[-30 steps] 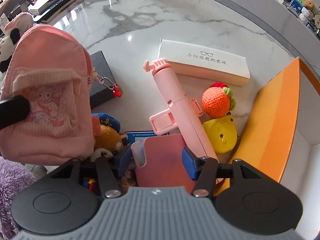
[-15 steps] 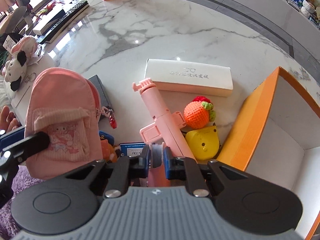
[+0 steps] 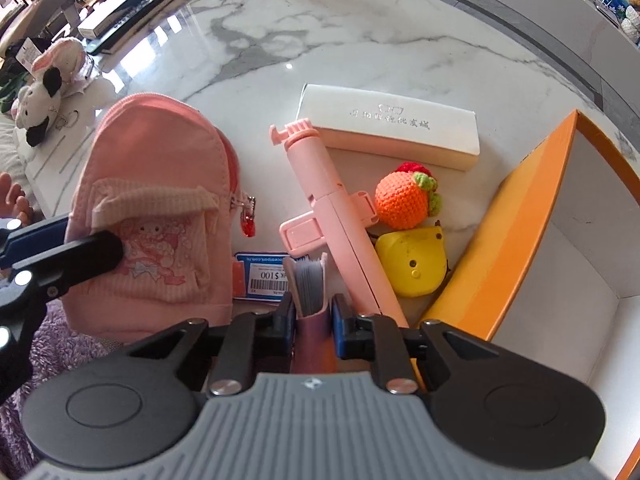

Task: Organize objects
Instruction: 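Grasp the pink phone case with the right tool while the left tool lifts the backpack, then carry backpack and phone case into the orange box and open both tools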

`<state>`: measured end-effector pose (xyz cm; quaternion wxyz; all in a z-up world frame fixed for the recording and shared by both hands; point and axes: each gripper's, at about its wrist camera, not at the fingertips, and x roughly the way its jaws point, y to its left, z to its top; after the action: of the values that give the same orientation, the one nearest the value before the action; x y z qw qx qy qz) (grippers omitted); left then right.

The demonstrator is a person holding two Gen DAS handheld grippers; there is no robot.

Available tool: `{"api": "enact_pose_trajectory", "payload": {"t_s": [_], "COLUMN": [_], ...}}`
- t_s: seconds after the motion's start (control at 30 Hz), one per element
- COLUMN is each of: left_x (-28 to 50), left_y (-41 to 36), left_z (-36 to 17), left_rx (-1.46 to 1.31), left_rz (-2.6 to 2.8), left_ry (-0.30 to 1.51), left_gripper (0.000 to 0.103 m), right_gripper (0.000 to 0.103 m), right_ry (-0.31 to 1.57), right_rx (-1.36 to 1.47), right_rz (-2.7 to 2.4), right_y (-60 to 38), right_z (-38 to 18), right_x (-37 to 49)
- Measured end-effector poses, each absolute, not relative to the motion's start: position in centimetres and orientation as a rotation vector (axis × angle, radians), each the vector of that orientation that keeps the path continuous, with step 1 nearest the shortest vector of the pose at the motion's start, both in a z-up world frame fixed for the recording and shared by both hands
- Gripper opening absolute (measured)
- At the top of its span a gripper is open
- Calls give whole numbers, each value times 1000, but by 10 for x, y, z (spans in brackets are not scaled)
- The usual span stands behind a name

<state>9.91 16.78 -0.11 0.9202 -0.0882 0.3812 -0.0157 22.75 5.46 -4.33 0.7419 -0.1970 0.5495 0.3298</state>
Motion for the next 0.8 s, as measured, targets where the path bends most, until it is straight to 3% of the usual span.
{"api": "enact_pose_trajectory", "payload": {"t_s": [0.43, 0.57, 0.8], "left_x": [82, 92, 121], "left_y": [98, 58, -3], "left_z": [81, 78, 33], "left_rx": [-20, 19, 115], "left_rz": [-211, -332, -453], "left_ry": [597, 640, 822], "left_gripper": [17, 17, 17], "right_gripper": [18, 19, 19], "right_ry": [955, 963, 1101], "right_rx": [-98, -57, 66], "right_rz": [734, 638, 511], "right_y": [-64, -113, -172], "right_z": [90, 86, 24], "right_x": [201, 200, 213]}}
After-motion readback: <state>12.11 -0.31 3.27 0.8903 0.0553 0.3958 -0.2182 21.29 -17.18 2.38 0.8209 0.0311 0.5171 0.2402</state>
